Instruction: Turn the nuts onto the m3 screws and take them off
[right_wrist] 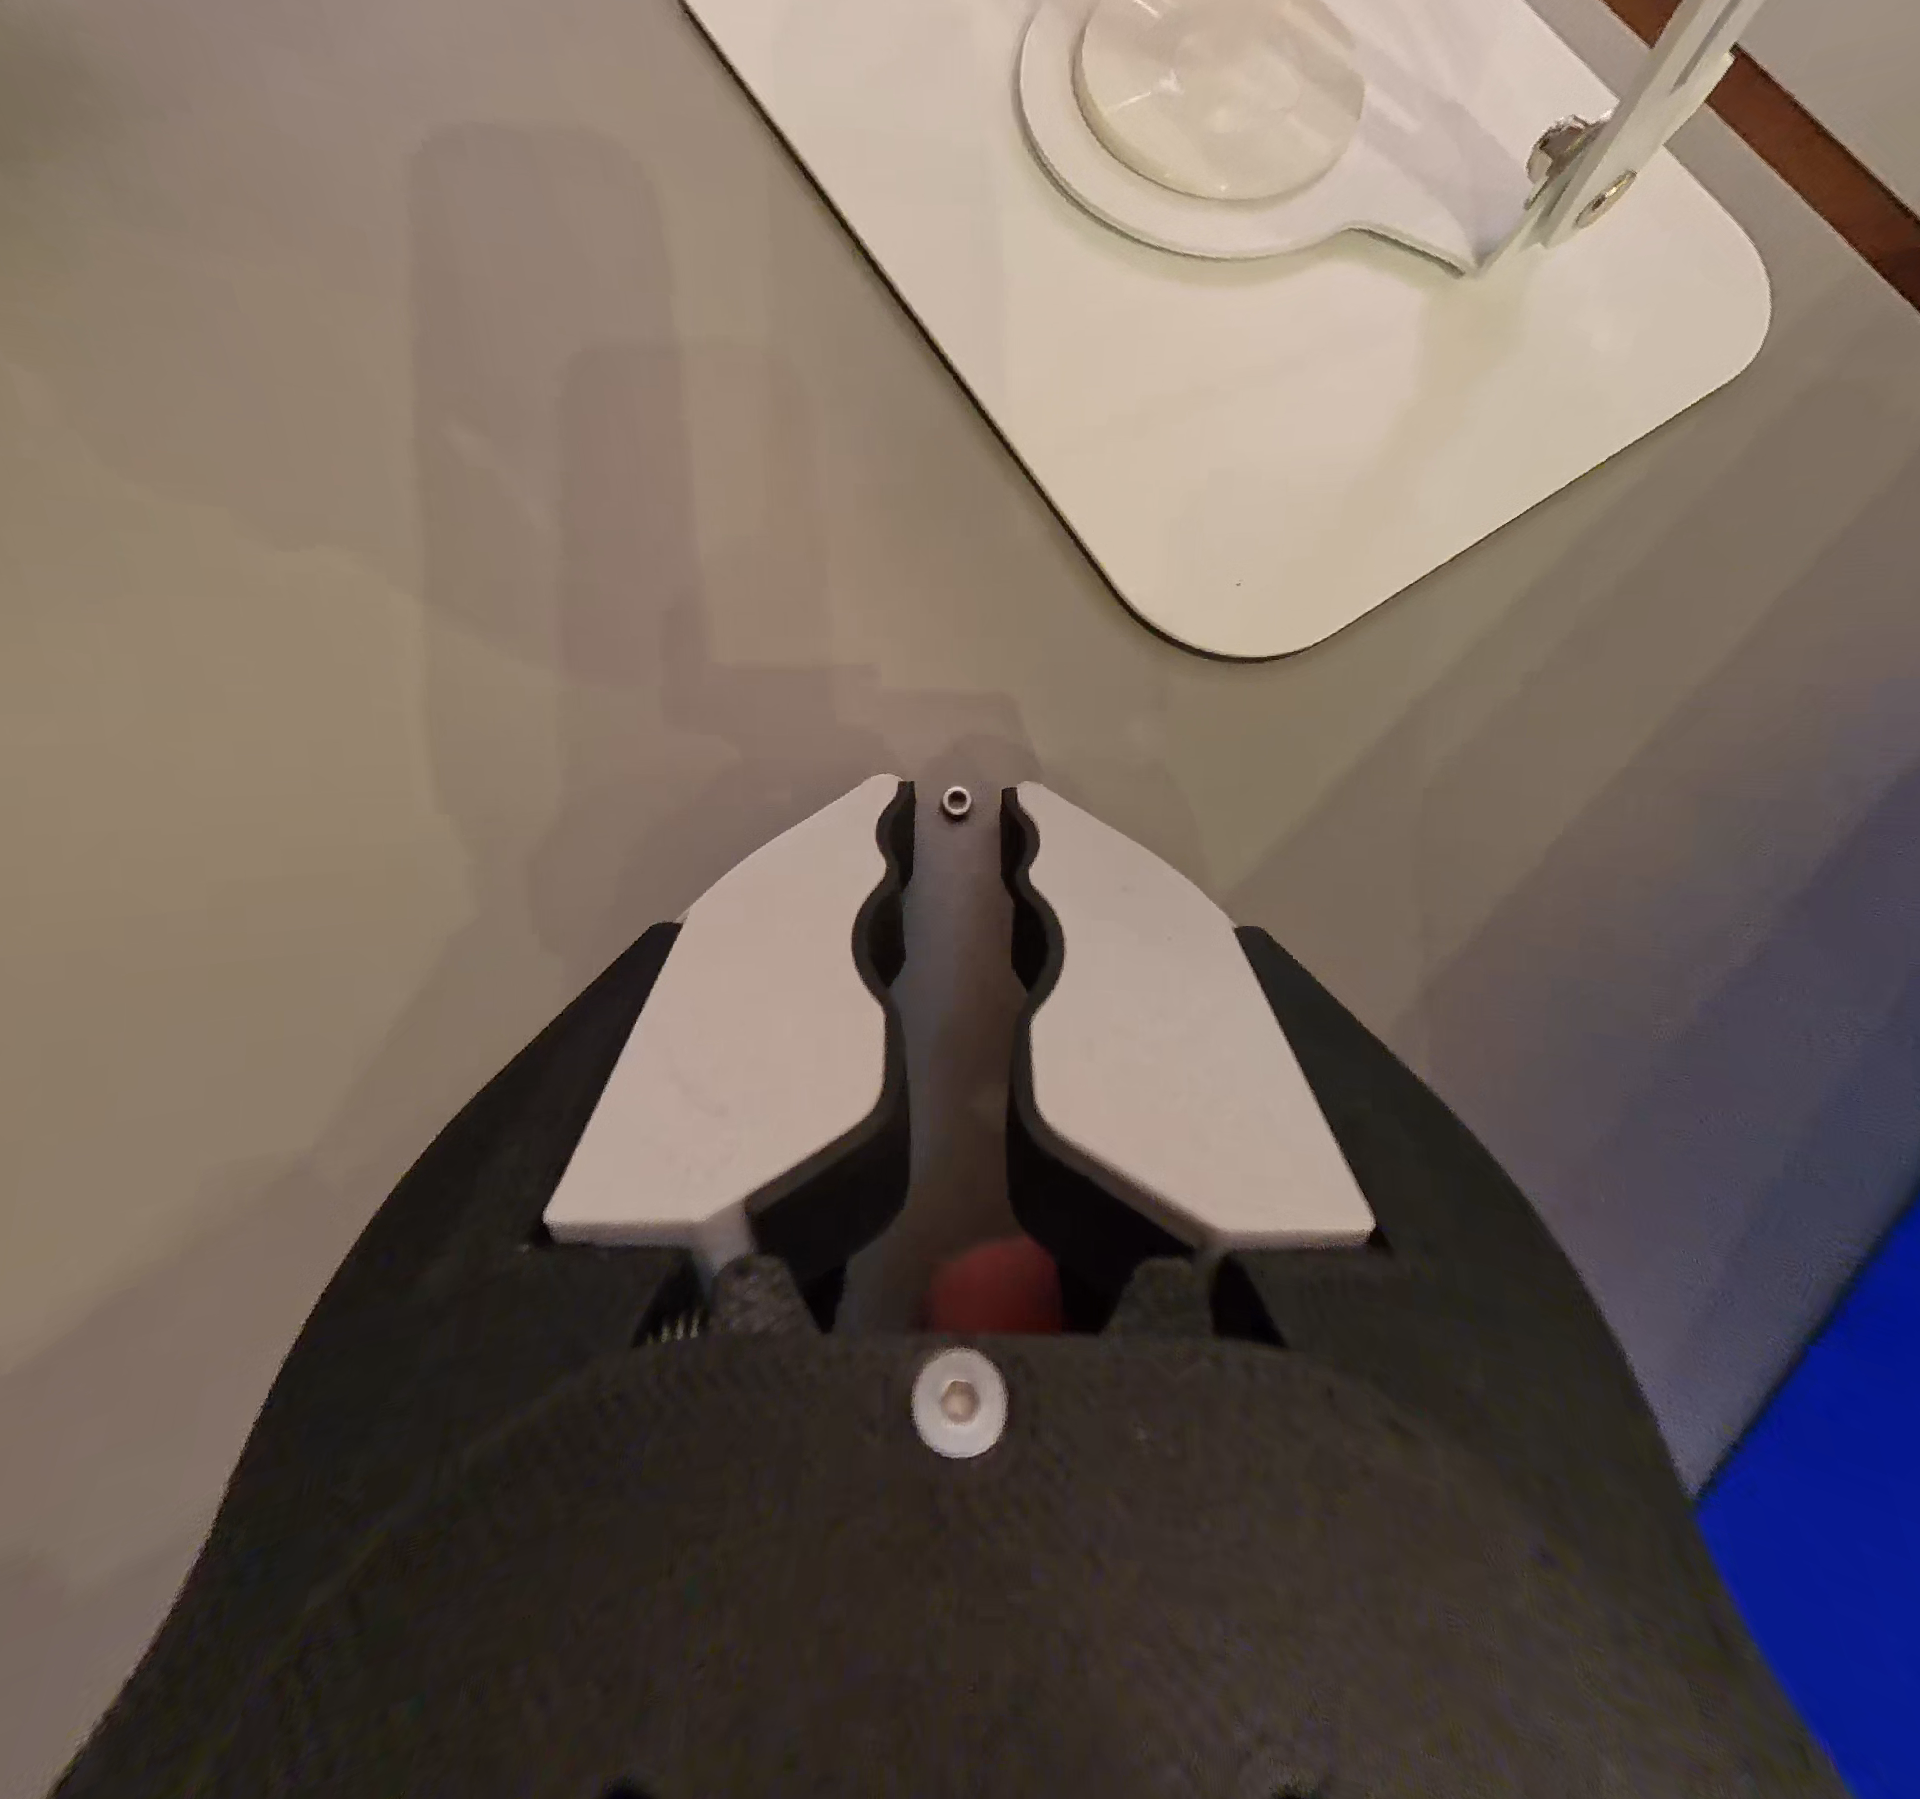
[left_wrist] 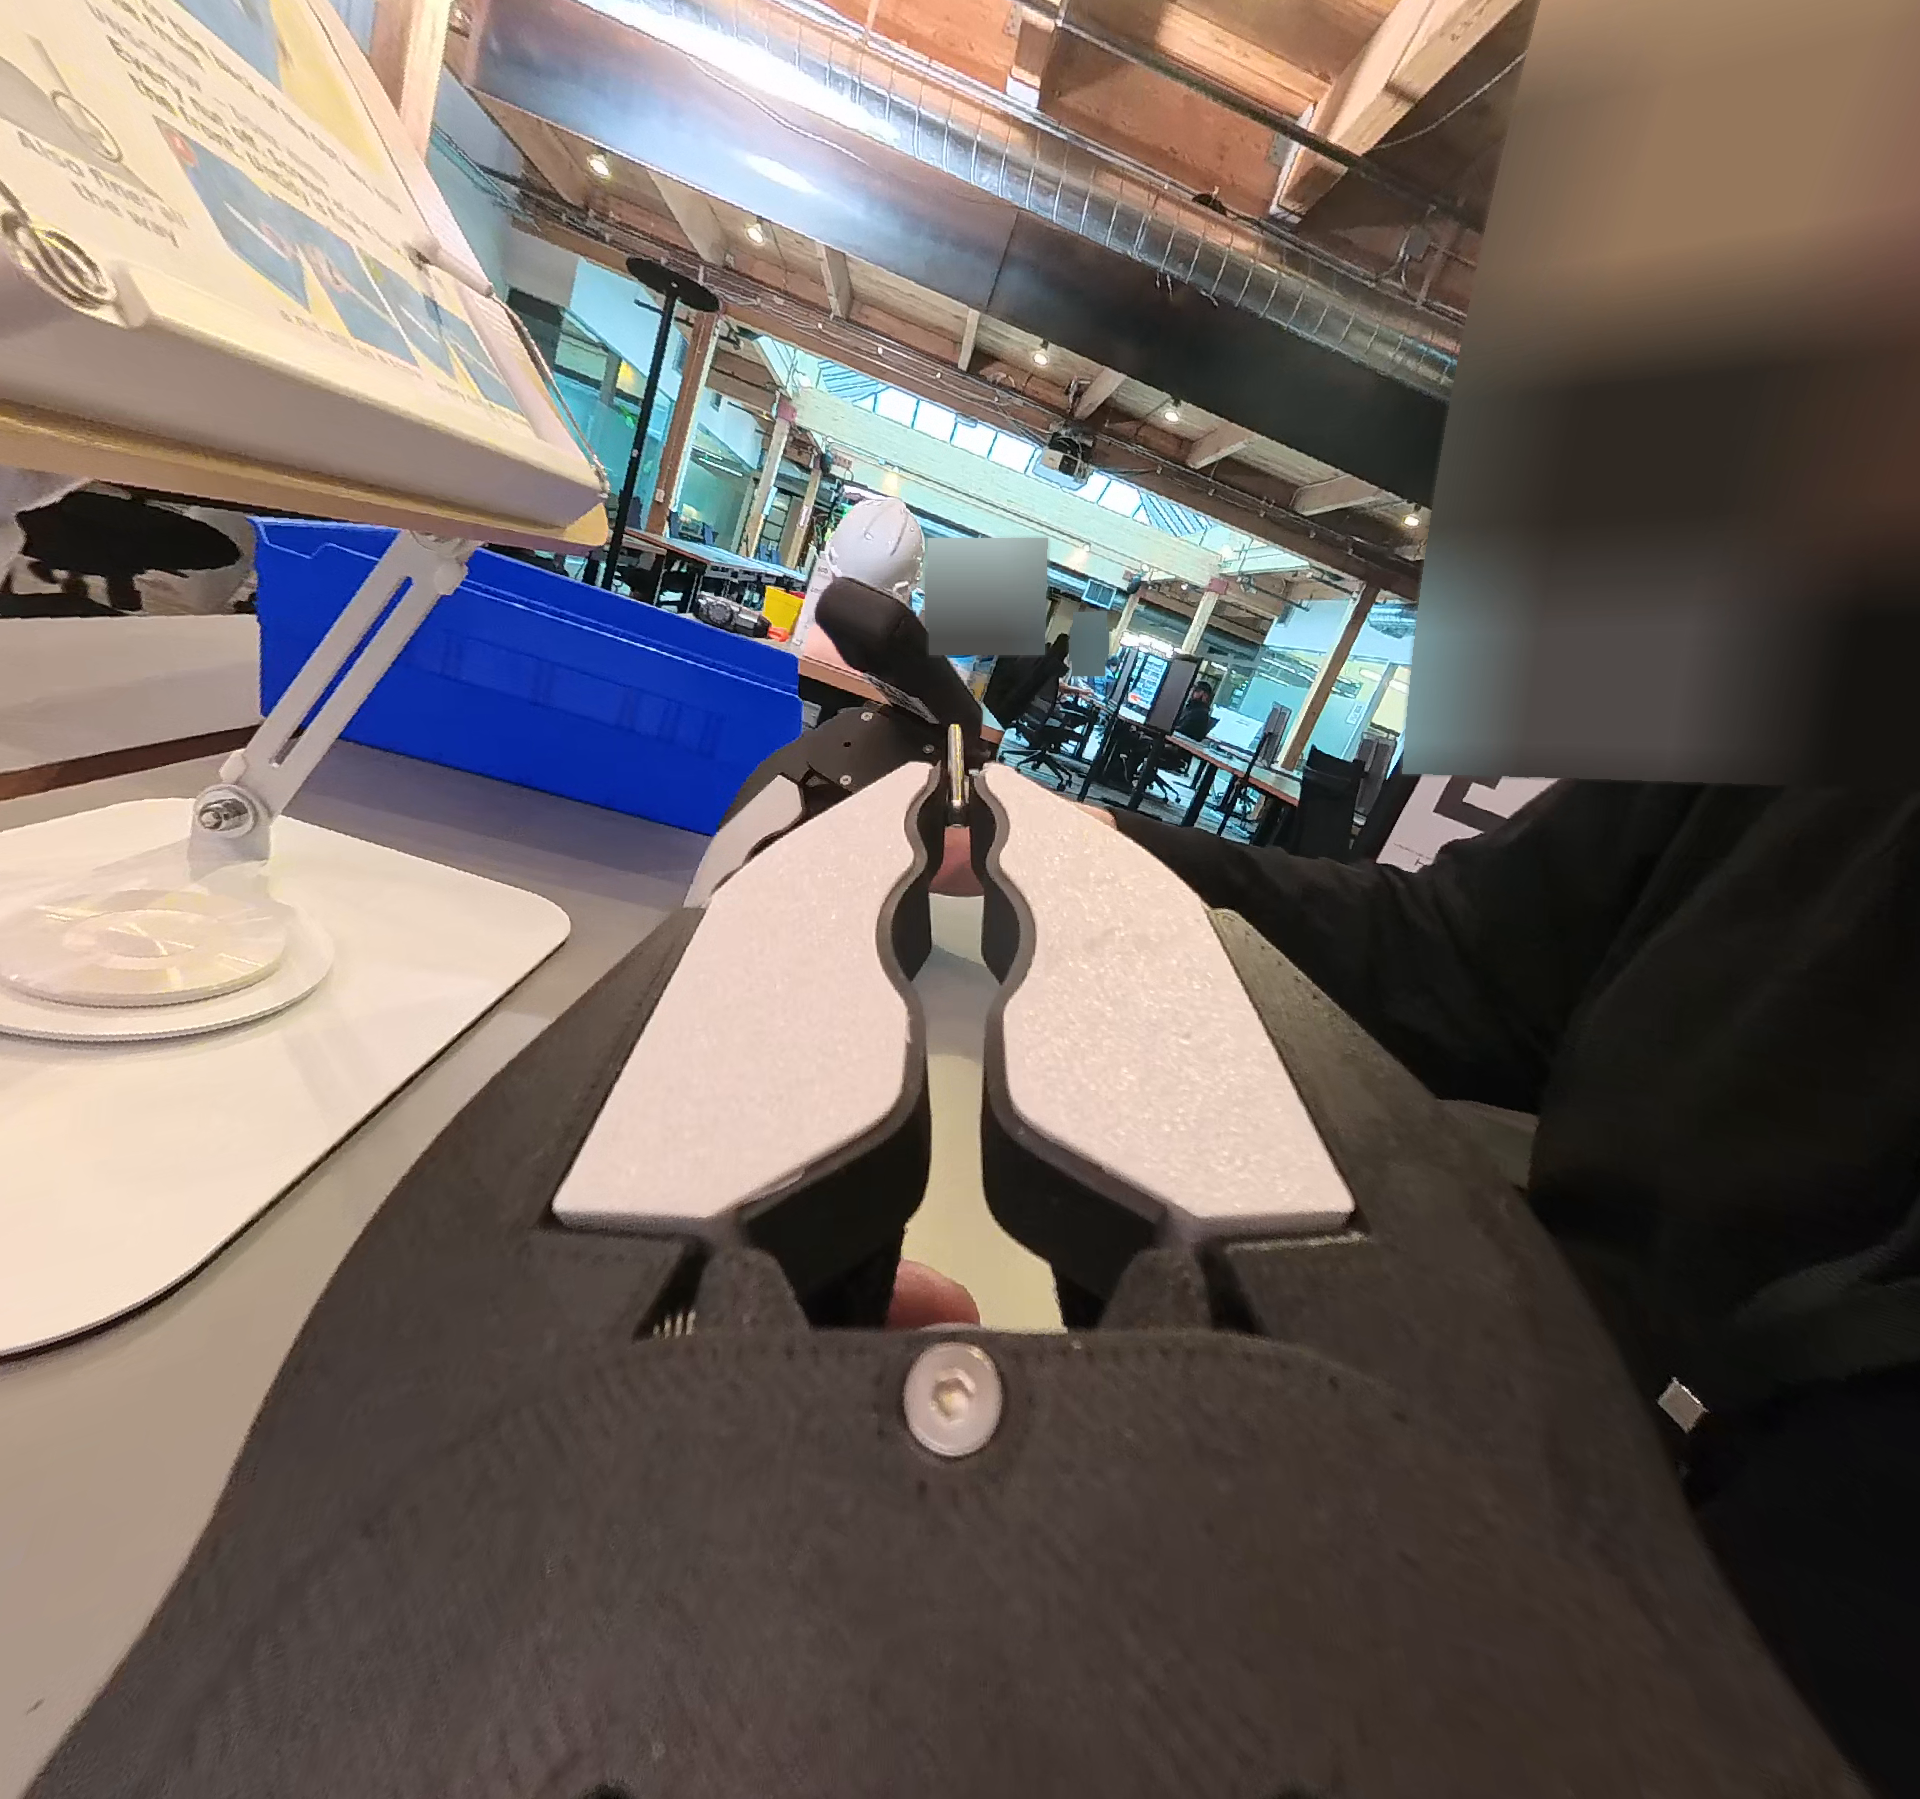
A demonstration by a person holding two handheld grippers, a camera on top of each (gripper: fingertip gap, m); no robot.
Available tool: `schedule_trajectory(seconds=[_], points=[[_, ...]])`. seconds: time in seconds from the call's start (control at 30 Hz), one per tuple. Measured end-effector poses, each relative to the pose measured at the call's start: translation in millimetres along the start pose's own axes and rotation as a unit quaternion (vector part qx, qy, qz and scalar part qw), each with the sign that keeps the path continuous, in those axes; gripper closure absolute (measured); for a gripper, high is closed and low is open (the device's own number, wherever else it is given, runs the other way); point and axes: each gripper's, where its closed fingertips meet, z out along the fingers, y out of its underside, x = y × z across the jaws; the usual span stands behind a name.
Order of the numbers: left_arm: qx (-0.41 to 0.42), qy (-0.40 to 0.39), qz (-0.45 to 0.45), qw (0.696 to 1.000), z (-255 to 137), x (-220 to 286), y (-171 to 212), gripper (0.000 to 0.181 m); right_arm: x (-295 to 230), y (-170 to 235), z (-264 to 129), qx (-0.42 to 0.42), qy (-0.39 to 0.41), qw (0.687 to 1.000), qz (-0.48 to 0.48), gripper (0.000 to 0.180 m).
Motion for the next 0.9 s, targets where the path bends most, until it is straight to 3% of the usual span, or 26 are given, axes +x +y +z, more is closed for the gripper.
schedule_trajectory(seconds=[0.17, 0.9], points=[[0.002, -0.001, -0.003, 1.000, -0.8, -1.9, 0.0, 0.177, -0.8, -0.7, 1.7, -0.003, -0.012, 1.000, 0.005, 0.174], [-0.006, 0.001, -0.007, 1.000, 2.2, -1.3, 5.3, 0.177, -16.8, -7.4, -4.2, 0.028, -0.021, 0.999, -0.029, 0.175]])
